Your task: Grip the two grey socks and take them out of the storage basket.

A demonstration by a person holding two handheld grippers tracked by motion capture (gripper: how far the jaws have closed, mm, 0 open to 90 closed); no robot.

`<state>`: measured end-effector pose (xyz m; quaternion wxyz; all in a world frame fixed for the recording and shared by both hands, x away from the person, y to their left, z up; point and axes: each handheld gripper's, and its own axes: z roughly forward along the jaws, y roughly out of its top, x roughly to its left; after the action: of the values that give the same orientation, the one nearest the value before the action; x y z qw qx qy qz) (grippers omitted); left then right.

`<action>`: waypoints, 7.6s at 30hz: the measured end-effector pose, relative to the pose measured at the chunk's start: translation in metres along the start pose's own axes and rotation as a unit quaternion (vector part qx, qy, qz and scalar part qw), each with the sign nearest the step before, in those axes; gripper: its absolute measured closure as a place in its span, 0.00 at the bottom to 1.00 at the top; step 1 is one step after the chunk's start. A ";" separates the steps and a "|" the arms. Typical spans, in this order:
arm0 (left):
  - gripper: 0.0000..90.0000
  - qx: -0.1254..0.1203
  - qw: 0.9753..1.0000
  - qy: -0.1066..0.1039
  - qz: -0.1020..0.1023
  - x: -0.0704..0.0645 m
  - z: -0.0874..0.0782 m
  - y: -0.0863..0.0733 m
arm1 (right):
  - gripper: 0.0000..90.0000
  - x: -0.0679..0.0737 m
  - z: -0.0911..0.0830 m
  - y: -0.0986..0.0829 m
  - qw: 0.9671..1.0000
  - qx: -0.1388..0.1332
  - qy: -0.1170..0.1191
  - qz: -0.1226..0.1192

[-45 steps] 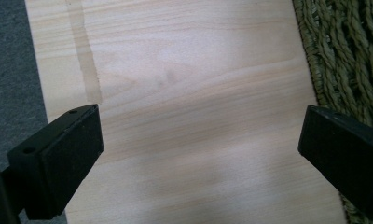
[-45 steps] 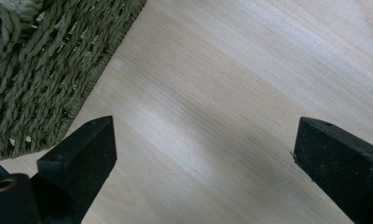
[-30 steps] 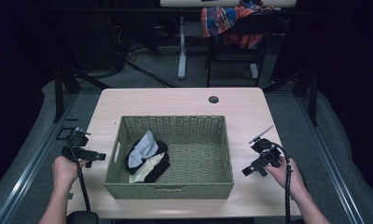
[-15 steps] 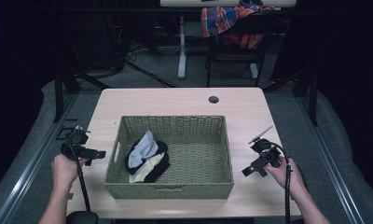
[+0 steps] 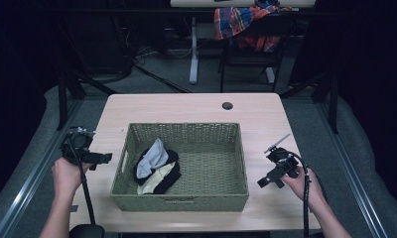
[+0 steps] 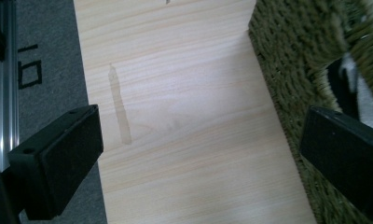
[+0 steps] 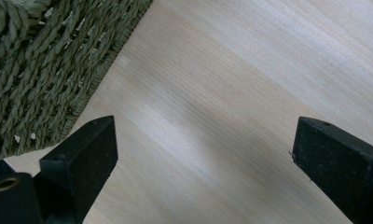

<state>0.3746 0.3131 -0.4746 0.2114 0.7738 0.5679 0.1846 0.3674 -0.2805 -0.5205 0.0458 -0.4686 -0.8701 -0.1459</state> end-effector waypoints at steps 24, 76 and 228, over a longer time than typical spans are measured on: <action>0.00 -0.029 0.996 -0.032 0.077 -0.056 -0.042 0.041 | 0.07 -0.001 0.000 0.000 1.000 0.006 -0.004 -0.005; 0.74 0.151 0.968 -0.073 0.187 -0.132 0.049 0.067 | 0.08 0.000 0.001 -0.001 1.000 0.006 0.002 -0.007; 0.94 0.044 0.982 -0.071 0.170 -0.109 -0.035 0.080 | 0.08 0.001 0.005 0.000 1.000 0.016 0.010 -0.005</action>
<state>0.3892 0.1916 -0.4069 0.1827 0.8786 0.4195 0.1371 0.3677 -0.2784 -0.5248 0.0617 -0.4616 -0.8743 -0.1366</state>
